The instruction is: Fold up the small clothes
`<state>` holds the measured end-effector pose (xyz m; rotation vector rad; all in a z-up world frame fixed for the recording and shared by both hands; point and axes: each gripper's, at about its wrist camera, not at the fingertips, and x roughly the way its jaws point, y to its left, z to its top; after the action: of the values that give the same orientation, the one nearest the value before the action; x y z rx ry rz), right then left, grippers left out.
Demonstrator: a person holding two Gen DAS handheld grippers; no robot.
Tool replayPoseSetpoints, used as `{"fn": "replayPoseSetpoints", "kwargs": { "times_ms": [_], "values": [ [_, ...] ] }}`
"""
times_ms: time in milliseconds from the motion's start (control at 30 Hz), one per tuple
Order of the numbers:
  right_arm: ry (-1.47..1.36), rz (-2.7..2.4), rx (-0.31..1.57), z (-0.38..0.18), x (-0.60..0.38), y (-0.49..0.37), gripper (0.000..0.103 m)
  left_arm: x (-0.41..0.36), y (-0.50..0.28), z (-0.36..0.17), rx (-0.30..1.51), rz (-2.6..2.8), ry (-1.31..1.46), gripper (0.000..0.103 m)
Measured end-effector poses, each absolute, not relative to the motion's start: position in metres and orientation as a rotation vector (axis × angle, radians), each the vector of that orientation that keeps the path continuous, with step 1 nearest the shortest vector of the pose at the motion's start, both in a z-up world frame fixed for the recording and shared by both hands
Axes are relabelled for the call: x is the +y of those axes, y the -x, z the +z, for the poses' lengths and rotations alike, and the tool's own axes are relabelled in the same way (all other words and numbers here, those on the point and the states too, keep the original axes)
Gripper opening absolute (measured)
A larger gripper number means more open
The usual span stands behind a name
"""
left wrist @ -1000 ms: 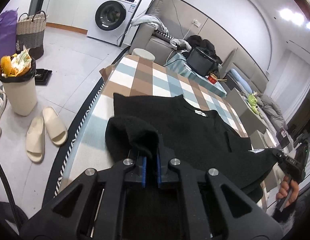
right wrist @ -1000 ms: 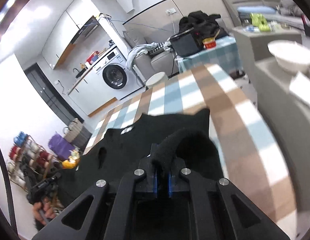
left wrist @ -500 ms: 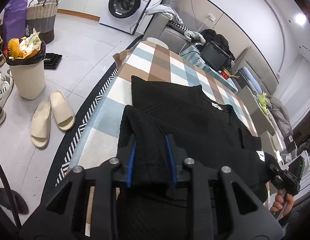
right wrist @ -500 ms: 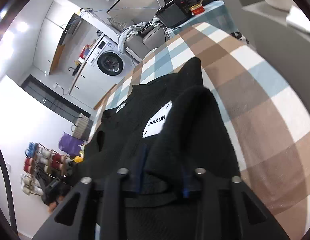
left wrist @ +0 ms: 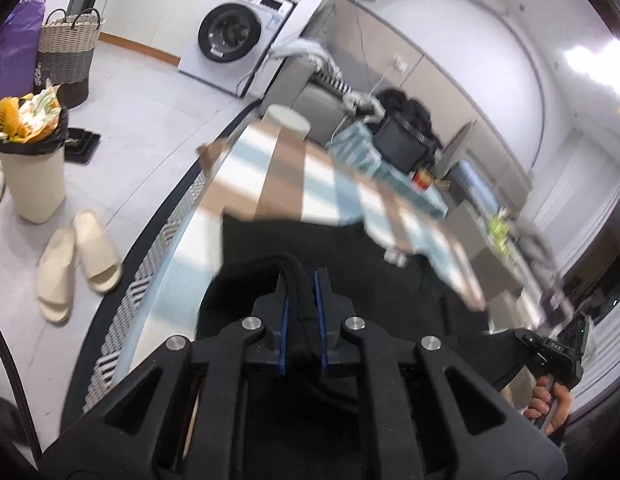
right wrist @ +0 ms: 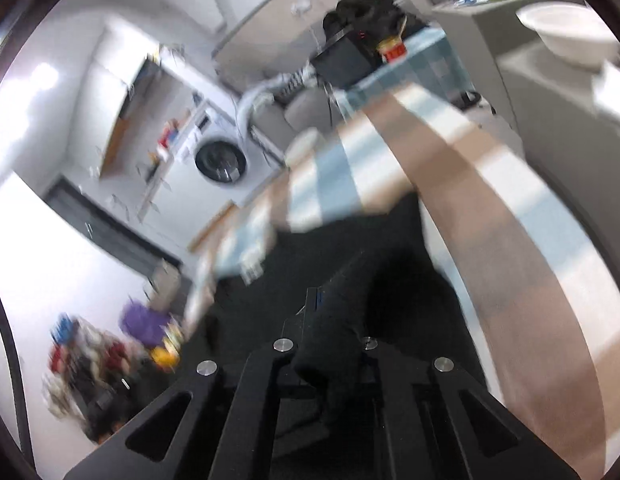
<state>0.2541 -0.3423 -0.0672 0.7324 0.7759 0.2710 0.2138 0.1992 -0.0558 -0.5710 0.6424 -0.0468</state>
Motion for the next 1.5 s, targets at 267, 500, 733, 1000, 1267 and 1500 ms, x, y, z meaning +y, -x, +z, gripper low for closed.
{"fn": "replayPoseSetpoints", "kwargs": {
  "times_ms": [267,500,733,1000,1267,1500],
  "values": [
    [-0.836,0.173,0.815,-0.076,-0.358,-0.334,0.027,0.223,-0.278,-0.064,0.673,0.132,0.643,0.046],
    [-0.650,0.132,0.830,-0.073,-0.361,-0.306,0.046,0.218,-0.269,-0.074,0.693,0.148,0.560,0.060],
    [-0.504,0.118,0.892,-0.084,-0.359,-0.285,0.046,0.209,-0.252,-0.087,0.764,0.164,0.439,0.060],
    [-0.331,0.126,0.924,-0.096,-0.341,-0.292,0.047,0.200,-0.267,-0.115,0.881,0.165,0.375,0.060],
    [-0.231,0.127,0.904,-0.101,-0.326,-0.312,0.046,0.194,-0.275,-0.121,0.906,0.144,0.359,0.060],
    [-0.218,0.172,0.912,-0.102,-0.324,-0.313,0.031,0.194,-0.276,-0.125,0.917,0.145,0.358,0.061]
  ]
}}
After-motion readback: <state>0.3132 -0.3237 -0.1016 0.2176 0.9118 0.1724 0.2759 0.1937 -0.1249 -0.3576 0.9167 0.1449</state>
